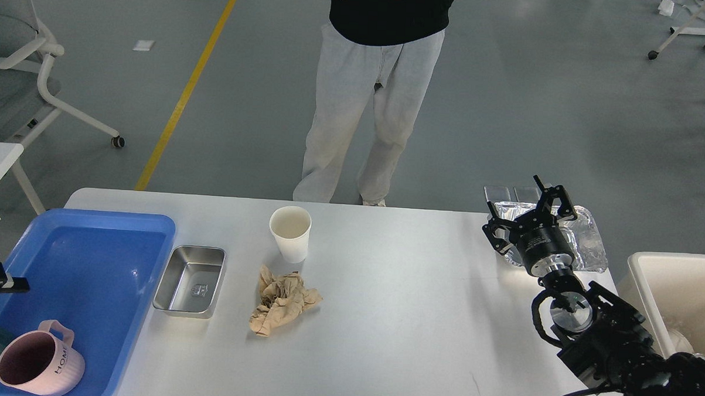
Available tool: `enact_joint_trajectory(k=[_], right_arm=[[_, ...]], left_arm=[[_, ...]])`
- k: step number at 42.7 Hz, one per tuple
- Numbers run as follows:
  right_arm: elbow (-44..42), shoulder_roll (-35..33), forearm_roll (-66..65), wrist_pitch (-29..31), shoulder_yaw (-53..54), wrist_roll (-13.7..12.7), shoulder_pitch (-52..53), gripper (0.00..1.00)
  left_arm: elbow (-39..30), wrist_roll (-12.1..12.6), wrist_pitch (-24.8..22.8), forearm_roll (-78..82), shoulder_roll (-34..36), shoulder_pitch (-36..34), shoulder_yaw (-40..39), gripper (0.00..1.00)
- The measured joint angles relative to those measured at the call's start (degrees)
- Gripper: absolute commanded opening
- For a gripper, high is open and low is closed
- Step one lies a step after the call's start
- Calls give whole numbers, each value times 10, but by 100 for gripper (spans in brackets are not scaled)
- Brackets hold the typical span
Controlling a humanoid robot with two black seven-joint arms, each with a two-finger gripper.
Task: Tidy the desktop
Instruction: 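Move the left gripper toward the small steel tray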
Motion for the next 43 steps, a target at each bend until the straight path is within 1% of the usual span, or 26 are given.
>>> enact_joint_trajectory(k=[8,14,33,43], right_arm=[[0,0,0,0,0,0,-5,100],[0,0,0,0,0,0,-8,100],[1,1,0,0,1,0,-10,100],[1,1,0,0,1,0,-10,100]], left_arm=[[-98,-1,63,1,35,28,4,92],[-136,-1,89,0,65,41,6,92],[-171,-2,92,-34,184,40,3,92],[-191,0,96,-38,202,28,0,92]])
